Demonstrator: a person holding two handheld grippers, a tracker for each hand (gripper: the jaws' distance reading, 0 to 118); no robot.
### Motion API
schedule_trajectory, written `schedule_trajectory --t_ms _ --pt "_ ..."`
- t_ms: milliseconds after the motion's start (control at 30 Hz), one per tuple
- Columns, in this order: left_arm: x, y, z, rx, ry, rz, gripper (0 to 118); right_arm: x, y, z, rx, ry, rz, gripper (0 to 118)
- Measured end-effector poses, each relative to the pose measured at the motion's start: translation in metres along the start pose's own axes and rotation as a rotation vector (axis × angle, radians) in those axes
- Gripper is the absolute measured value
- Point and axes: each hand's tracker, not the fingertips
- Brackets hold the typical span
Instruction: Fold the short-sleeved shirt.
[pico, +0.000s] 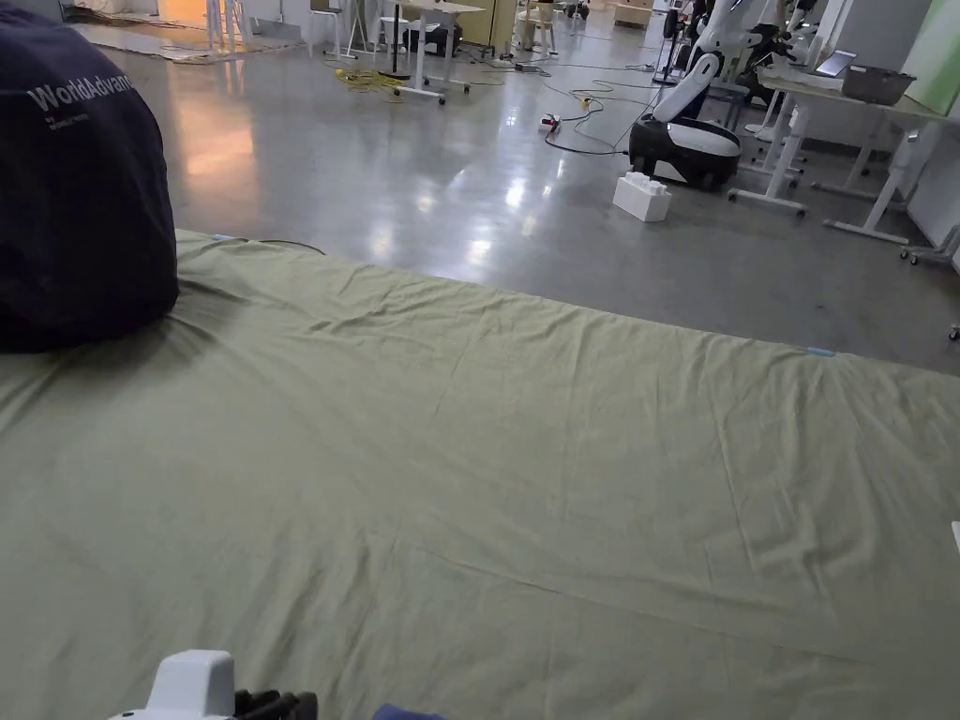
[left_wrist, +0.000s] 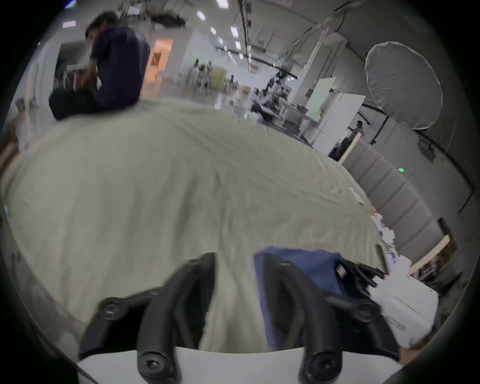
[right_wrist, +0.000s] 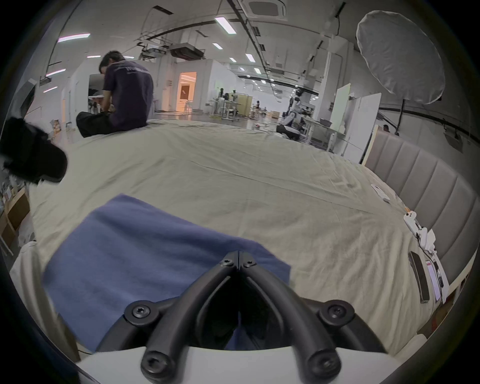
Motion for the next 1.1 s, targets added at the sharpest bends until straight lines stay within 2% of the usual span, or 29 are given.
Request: schedule_trajectory --t_ms 67,133,267,500,633,700,767,833,867,967,1100 --pt "-0.007 -0.004 -0.008 -0.049 -0.08 0.042 70 0.005 -0.001 -0.007 -0.017 -0.015 -0.003 1" --pt "-0.015 -0.004 -0.016 -0.106 -0.175 0.097 81 0.007 -0.004 -0.01 -0.026 -0.021 -0.013 1" --pt "-0.031 0.001 -0.039 -0.209 -0.349 0.214 91 0.01 -0.01 -0.012 -0.037 -0.034 -0.02 1" --pt "-0.032 -0.002 -0.087 -0.38 -0.49 0.277 91 0.015 -0.016 -0.013 -0.04 -0.039 -0.046 1" --pt "-0.024 -0.012 -0.112 -0.466 -0.531 0.288 86 0.015 -0.018 -0.011 -0.034 -0.035 -0.038 1" --pt "-0.024 -0.014 -0.117 -0.443 -0.585 0.302 74 0.014 -0.018 -0.011 -0.03 -0.033 -0.039 1" --pt "-0.022 -0.016 -0.124 -0.445 -0.593 0.359 44 0.015 -0.019 -0.009 -0.027 -0.03 -0.04 1" --pt "-0.021 -0.019 -0.13 -0.458 -0.538 0.331 38 0.016 -0.021 -0.009 -0.025 -0.03 -0.045 1" --pt "-0.022 -0.021 -0.131 -0.452 -0.538 0.316 30 0.017 -0.022 -0.009 -0.024 -0.027 -0.051 1" --pt "-0.032 -0.02 -0.127 -0.443 -0.588 0.395 23 0.018 -0.023 -0.008 -0.02 -0.02 -0.048 1" --pt "-0.025 -0.015 -0.116 -0.421 -0.604 0.35 22 0.019 -0.024 -0.008 -0.013 -0.013 -0.044 1"
